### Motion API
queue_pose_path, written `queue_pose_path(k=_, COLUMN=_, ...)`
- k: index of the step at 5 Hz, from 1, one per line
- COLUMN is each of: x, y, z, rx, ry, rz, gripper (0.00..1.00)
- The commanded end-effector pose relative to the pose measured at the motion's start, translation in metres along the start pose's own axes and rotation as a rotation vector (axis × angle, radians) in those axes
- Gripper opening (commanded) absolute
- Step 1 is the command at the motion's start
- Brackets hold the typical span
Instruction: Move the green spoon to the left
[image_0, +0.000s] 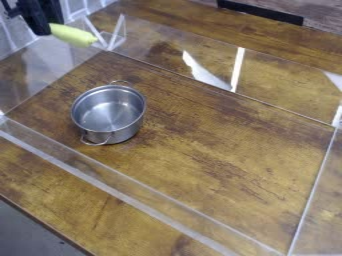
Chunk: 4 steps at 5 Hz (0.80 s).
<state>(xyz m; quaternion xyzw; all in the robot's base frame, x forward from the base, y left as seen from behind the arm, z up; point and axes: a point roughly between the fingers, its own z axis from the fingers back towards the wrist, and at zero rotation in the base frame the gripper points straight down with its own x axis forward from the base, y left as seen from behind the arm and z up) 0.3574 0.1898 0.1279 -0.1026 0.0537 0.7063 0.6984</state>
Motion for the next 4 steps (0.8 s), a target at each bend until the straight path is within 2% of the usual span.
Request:
queue_pose_path(k=1, x=0.001, y=0.011, z=0.044, rx=-0.087, ry=-0.067, rz=0.023, gripper=0.00)
queue_pose_path(k=3, x=-0.002, y=0.017, z=0.038, rx=-0.094, ry=-0.075, rz=0.107, gripper=0.00)
queue_pose_path(k=4, x=-0.001, y=0.019, z=0.028, rx=-0.098, ry=-0.079, rz=0.134, gripper=0.00)
